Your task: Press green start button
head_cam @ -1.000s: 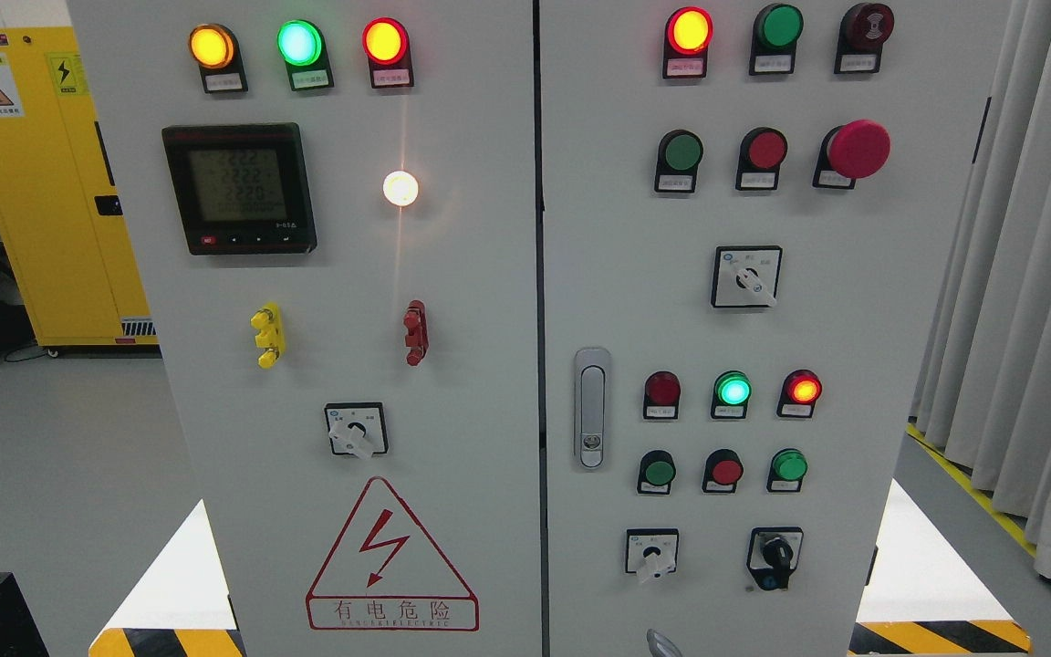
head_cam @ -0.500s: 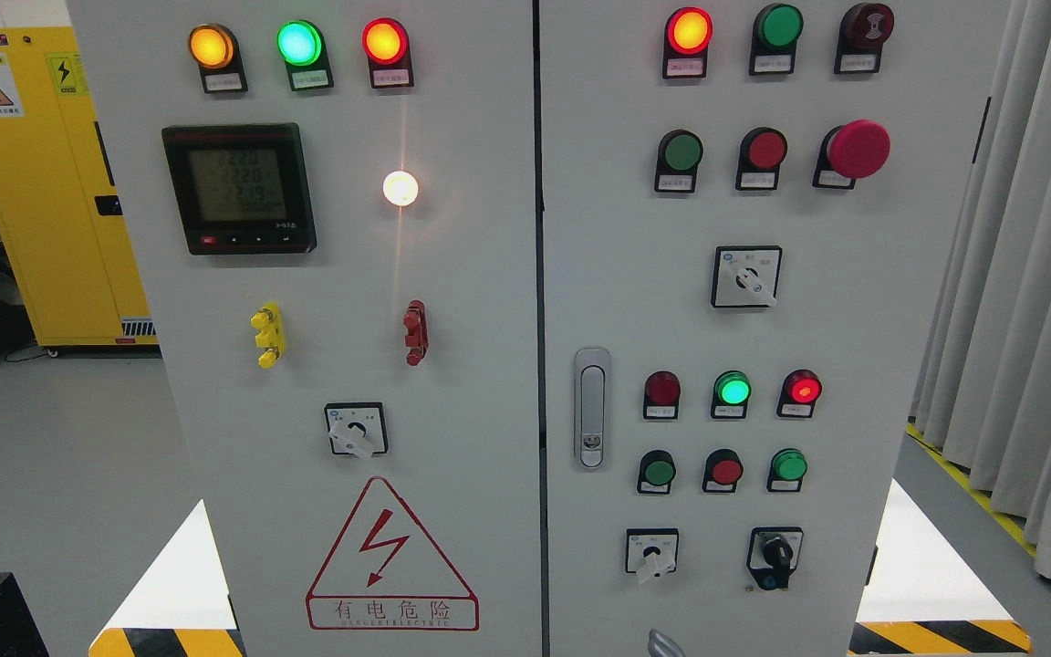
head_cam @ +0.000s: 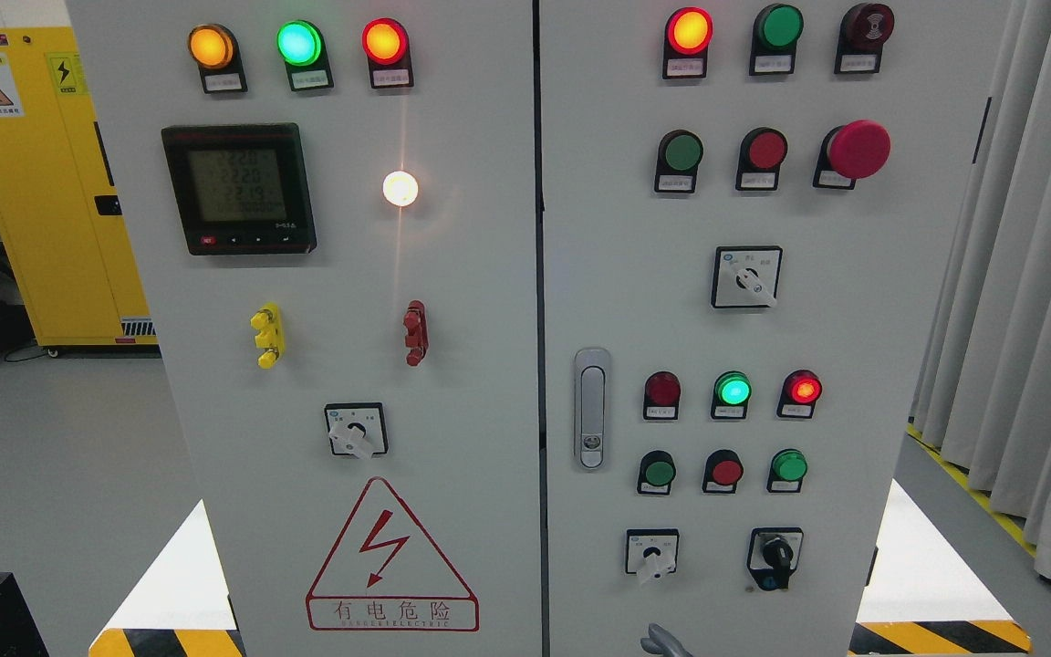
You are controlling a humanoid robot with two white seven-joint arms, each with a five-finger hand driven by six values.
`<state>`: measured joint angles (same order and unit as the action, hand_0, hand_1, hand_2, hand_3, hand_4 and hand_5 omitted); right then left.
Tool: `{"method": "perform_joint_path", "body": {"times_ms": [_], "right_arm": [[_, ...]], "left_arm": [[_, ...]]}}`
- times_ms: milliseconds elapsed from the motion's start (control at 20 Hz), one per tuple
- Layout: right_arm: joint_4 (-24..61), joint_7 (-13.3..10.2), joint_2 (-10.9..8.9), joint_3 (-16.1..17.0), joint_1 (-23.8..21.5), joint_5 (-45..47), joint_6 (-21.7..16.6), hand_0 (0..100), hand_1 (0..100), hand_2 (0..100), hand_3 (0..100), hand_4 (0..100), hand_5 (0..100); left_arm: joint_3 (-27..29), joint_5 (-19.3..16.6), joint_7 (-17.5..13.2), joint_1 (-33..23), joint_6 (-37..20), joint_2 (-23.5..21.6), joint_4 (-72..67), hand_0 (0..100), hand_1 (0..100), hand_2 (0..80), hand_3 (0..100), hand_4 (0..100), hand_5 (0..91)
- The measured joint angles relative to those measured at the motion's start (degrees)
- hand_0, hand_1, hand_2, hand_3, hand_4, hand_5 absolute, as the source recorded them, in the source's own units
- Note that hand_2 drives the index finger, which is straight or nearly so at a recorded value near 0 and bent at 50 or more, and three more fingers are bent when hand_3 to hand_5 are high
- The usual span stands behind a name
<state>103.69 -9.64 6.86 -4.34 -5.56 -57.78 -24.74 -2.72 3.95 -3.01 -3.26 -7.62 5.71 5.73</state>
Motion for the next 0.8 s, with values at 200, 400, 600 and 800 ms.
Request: {"method": "perform_joint_path", "body": {"times_ms": [200, 400, 600, 800], "right_arm": [[-0.02, -0.08, 0.00, 1.29, 3.34, -5.40, 3.31, 60, 93, 0, 93, 98, 100], [-0.57, -0.08, -0.10, 2.20, 7.33, -9.71, 6.89, 61, 95, 0, 93, 98, 100], [-1.65, -0.08, -0.19, 2.85, 10.85, -12.85, 10.51, 61, 96, 0, 93, 98, 100], [-2.50, -0.35, -0.28, 3.30, 13.18, -14.58, 13.43, 64, 96, 0, 93, 98, 100]], "left_arm": [[0.00, 0.00, 0.00, 0.00, 0.00, 0.00, 0.00, 12, 56, 0.0, 0, 0, 0.0], [0.00, 0.00, 0.00, 0.00, 0.00, 0.00, 0.00, 12, 56, 0.0, 0, 0, 0.0], [0.00, 0.00, 0.00, 0.00, 0.00, 0.00, 0.00, 12, 56, 0.0, 0, 0, 0.0], [0.00, 0.00, 0.00, 0.00, 0.00, 0.00, 0.00, 12, 56, 0.0, 0, 0, 0.0]]}}
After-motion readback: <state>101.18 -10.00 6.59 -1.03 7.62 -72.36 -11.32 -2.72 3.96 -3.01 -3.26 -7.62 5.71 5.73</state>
